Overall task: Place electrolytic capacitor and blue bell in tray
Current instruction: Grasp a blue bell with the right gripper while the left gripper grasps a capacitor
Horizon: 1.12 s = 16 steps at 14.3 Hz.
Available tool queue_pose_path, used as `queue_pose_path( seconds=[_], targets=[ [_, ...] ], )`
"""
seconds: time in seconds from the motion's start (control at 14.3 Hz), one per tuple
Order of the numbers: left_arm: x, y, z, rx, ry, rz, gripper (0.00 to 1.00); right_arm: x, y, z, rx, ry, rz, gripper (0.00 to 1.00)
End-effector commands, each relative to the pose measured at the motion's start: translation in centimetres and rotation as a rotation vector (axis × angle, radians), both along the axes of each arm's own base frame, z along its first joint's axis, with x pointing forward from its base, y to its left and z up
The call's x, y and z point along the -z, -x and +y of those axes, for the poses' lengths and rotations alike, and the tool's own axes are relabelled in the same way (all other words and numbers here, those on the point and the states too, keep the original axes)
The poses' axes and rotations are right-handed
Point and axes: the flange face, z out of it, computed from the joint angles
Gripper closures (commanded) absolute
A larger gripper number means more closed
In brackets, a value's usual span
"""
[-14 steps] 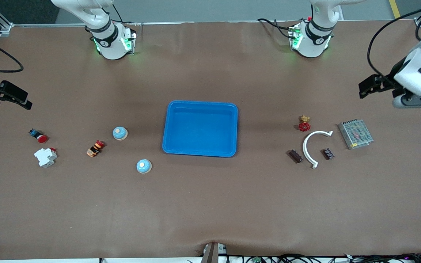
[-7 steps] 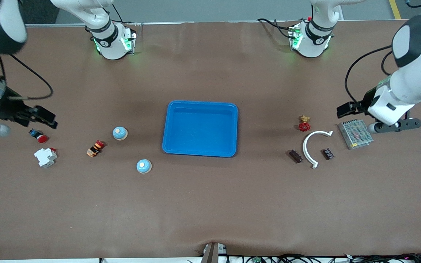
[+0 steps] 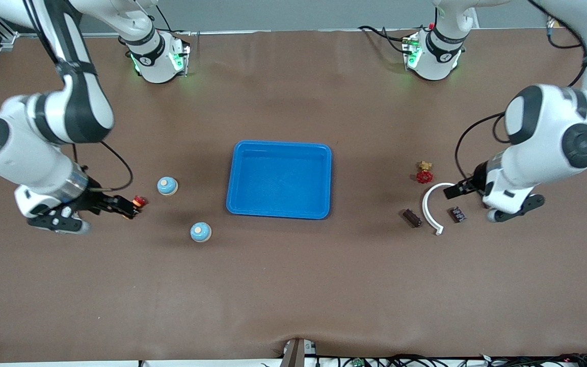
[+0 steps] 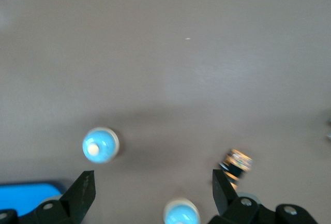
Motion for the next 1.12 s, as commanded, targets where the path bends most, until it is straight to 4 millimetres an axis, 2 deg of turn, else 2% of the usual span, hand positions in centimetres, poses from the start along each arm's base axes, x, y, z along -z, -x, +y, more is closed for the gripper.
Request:
queue_pose_path(
  seconds=[0.0, 0.07, 0.21, 0.28, 0.49, 0.7, 1.05],
  targets=[
    [4.4, -0.6, -2.6, -0.092, 0.004, 0.008, 0.00, 4.6, -2.6, 3.4, 0.099, -0.022, -0.010, 0.00],
    [5.8, -0.8, -3.3, -0.139, -0.004, 0.008, 0.00, 5.8, -3.4, 5.0, 0.110, -0.020, 0.001, 0.00],
    [8.6, -0.8, -4.7, -0.201, -0.033, 0.010, 0.00, 8.3, -3.7, 9.1, 0.114, -0.005, 0.031, 0.00],
    [9.8, -0.7, -5.4, -0.199, -0.058, 0.009, 0.00, 9.8, -4.0, 10.4, 0.112, 0.006, 0.047, 0.00],
    [12.0, -0.7, -5.3, -0.198, -0.096, 0.009, 0.02, 13.4, -4.4, 10.8, 0.110, 0.019, 0.075, 0.00],
    [14.6, -0.9, -5.4, -0.215, -0.083, 0.003, 0.08, 15.7, -4.2, 10.9, 0.108, 0.030, 0.093, 0.00],
    [16.7, -1.5, -5.4, -0.237, -0.064, -0.018, 0.28, 16.9, -3.8, 11.8, 0.109, 0.022, 0.105, 0.00]
  ],
)
